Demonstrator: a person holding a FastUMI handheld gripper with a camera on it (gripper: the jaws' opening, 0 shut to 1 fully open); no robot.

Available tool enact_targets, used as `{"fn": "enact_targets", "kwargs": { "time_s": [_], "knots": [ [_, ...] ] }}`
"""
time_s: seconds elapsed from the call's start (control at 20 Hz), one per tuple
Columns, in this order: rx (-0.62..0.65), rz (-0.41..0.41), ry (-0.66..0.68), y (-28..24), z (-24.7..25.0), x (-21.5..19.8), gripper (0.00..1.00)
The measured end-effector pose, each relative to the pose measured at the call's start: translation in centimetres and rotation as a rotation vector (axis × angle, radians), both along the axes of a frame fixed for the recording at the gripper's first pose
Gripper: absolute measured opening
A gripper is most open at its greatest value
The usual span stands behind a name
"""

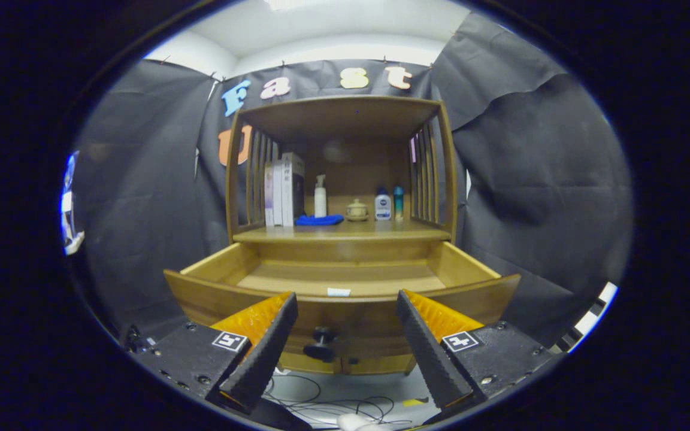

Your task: Pull open the drawer, take out the items inside it, and place them on the countertop above the cabinet.

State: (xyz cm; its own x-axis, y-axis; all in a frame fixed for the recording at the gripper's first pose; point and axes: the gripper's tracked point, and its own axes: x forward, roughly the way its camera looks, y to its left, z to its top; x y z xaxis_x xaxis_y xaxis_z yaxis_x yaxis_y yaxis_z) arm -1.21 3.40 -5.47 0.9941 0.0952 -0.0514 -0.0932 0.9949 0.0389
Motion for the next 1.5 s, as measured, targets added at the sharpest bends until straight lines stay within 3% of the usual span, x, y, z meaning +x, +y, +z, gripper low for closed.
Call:
{"fn": "enact_targets", "kwargs": {
  "time_s": [0.4, 0.75, 1.0, 1.15, 1.5],
  "knots": [
    [-0.007, 0.005, -0.052, -0.2, 10.2, 5.4, 1.0],
    [-0.065, 0.028, 0.156, 2.9, 11.5, 13.0, 1.0],
    [-0.086, 0.051, 0.438, 5.1, 6.6, 17.9, 1.0],
    [-0.082, 0.019, 0.595, 5.3, 2.5, 20.1, 1.0],
    [-0.113, -0.031, 0.936, 5.0, -6.9, 20.8, 1.0]
  ]
}}
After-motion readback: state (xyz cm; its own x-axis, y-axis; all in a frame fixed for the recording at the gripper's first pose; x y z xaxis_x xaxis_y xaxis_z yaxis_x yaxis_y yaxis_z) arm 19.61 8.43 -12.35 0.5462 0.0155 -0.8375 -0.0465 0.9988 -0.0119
